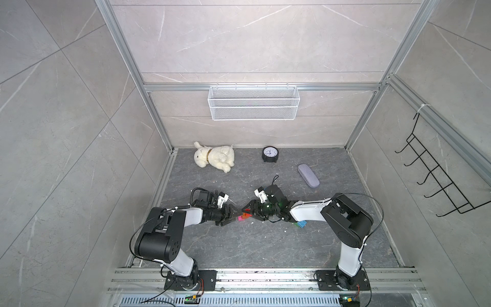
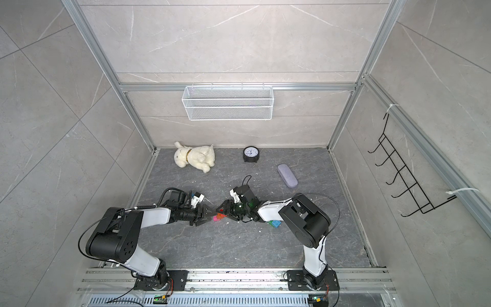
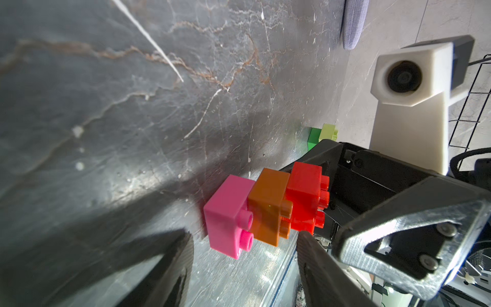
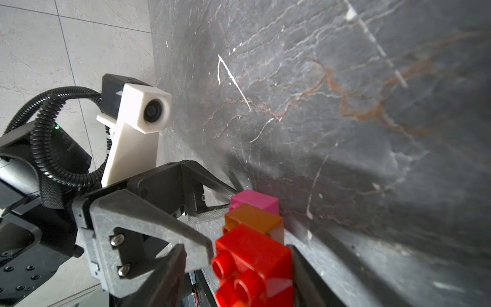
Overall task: Assemble the letter y with lego
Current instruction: Adjust the lego brick at the center of the board.
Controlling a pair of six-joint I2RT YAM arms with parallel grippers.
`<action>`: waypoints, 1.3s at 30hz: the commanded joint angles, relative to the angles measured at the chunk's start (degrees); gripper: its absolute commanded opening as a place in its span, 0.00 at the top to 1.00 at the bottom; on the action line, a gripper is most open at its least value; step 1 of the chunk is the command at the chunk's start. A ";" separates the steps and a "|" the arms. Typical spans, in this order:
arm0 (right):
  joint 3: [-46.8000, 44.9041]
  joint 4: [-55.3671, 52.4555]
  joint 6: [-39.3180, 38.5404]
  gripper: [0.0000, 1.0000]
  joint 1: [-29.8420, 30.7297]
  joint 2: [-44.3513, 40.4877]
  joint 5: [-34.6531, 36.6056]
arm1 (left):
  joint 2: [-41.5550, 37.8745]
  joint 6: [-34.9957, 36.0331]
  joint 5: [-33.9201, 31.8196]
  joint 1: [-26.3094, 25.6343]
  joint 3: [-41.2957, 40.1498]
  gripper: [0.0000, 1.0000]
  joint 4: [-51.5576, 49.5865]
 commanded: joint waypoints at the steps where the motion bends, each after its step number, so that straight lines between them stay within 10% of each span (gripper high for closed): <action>1: -0.64 0.66 0.41 0.39 0.48 -2.40 0.64 | -1.00 2.44 -1.68 -0.35 0.22 0.35 -3.66; 39: -2.51 1.92 0.83 0.38 0.92 -2.94 1.69 | 1.39 5.45 -9.24 -1.88 1.22 0.50 -8.28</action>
